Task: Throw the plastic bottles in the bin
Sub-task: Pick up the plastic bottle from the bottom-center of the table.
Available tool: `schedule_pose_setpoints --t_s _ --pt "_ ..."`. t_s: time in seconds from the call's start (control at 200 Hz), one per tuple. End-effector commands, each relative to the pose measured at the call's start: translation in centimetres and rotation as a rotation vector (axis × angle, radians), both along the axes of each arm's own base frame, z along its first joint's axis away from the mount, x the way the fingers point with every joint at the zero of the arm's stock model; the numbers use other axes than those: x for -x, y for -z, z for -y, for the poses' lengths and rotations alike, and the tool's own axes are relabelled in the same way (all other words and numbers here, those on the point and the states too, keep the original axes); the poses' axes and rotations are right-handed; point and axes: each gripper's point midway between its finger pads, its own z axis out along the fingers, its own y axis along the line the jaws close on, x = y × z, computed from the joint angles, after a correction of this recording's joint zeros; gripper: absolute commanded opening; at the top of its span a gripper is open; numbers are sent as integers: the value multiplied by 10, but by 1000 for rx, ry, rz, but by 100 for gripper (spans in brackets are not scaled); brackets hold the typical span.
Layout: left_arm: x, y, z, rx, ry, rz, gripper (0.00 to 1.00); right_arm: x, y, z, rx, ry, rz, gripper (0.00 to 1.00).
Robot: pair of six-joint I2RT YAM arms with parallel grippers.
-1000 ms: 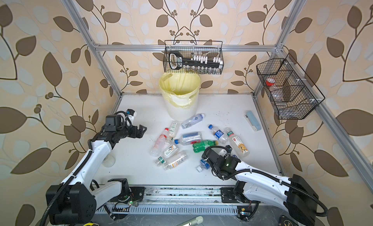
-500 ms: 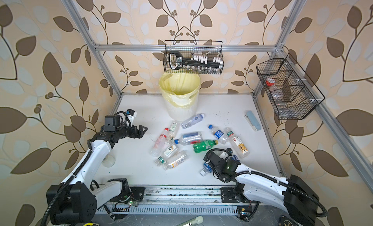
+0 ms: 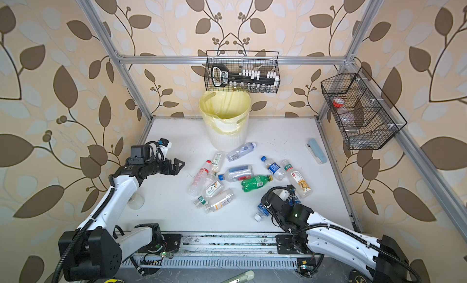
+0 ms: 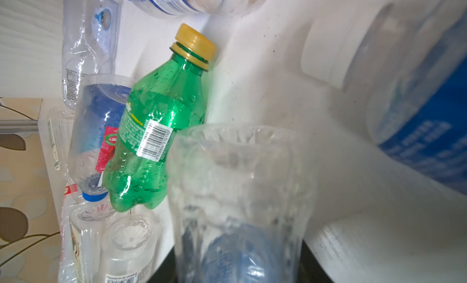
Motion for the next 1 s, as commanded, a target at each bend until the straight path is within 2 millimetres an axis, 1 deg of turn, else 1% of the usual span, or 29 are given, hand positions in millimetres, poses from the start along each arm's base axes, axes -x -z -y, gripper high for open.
schedule_pose_setpoints --t_s 0.0,0.17,0.27,0.37,0.56,0.695,0.88,0.995 --pt "-3 -11 1 3 30 26 99 -5 -18 -3 52 -54 28 42" --pt "-1 -13 0 5 35 24 99 -14 -43 -16 144 -165 45 42" --pt "0 -14 2 20 40 22 99 -19 -53 -21 195 -218 52 43" --pt "3 -13 8 53 68 12 99 -23 -63 -22 234 -248 68 43" --pt "2 -13 8 56 68 -3 99 -35 -85 -30 241 -314 146 42" --pt "0 -13 8 56 66 -6 99 -44 -99 -29 247 -356 158 42" --pt "-1 -1 6 61 62 -52 99 -64 -122 -32 228 -424 210 41" --pt "-3 -1 5 61 57 -55 99 -79 -137 -32 240 -455 239 41"
